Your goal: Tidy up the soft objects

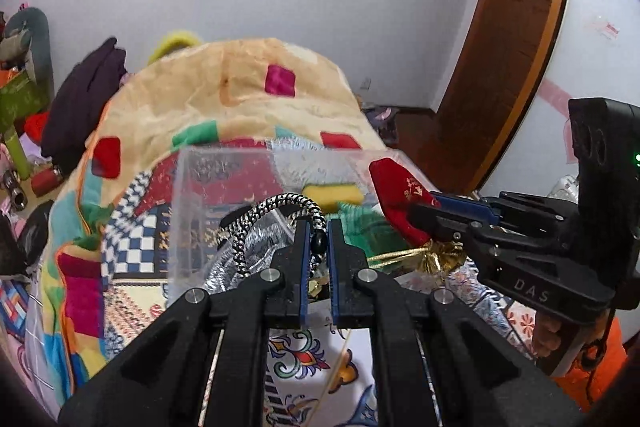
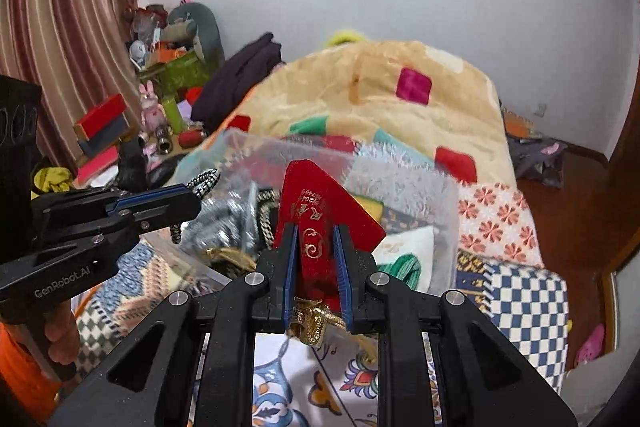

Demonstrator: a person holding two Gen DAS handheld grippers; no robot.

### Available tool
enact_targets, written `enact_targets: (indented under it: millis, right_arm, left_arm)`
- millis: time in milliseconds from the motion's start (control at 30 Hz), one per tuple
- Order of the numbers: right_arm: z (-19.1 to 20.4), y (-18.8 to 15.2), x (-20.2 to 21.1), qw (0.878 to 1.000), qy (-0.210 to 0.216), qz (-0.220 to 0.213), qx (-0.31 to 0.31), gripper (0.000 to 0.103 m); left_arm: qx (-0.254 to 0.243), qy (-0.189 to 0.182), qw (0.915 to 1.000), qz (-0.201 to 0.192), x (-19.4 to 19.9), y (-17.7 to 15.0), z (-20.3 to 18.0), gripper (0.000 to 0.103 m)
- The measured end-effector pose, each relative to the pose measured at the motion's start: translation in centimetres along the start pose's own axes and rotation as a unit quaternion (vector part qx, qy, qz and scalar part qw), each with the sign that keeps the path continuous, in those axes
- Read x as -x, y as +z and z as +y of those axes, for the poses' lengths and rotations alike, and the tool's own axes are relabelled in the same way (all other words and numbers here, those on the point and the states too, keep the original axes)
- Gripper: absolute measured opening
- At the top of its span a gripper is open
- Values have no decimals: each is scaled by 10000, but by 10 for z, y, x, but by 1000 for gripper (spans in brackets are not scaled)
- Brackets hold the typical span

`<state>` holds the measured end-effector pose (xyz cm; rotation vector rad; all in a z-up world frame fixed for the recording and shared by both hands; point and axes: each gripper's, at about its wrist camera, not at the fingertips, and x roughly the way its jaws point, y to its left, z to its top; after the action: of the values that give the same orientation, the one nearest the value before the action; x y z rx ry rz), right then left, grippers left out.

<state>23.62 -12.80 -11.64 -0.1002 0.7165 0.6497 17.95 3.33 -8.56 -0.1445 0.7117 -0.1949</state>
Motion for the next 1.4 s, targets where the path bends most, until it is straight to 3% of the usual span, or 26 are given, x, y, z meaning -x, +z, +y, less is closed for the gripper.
enact_targets:
  millis: [233, 367, 467, 533, 800, 1200, 1400]
  right_arm:
    - [-8, -5, -8, 9998, 45, 145, -118, 19]
    - [-6, -5, -6, 9998, -149, 152, -61, 30]
    - [-6, -3, -1, 9998, -163, 135, -65, 43]
    - [-5, -1, 6, 9998, -155, 63, -60, 45]
    - [5, 10, 55, 9992, -93, -401, -15, 45]
    - [28, 9, 148, 9920, 35, -1262, -3, 46]
    - [40, 1, 168, 9882, 4, -1528, 58, 63]
  left_arm:
    - [9, 17, 9995, 308, -28, -11, 0, 7]
    - [-7, 26, 9994, 351, -26, -13, -2, 10]
    - [27, 18, 9996, 275, -18, -11, -2, 20]
    - [54, 21, 9998, 185, -9, -10, -3, 28]
    - [66, 106, 9988, -475, 50, 0, -12, 33]
    - [-127, 322, 9877, -1522, 150, -3, -44, 51]
    - [-337, 514, 9812, -1831, 179, -11, -61, 67]
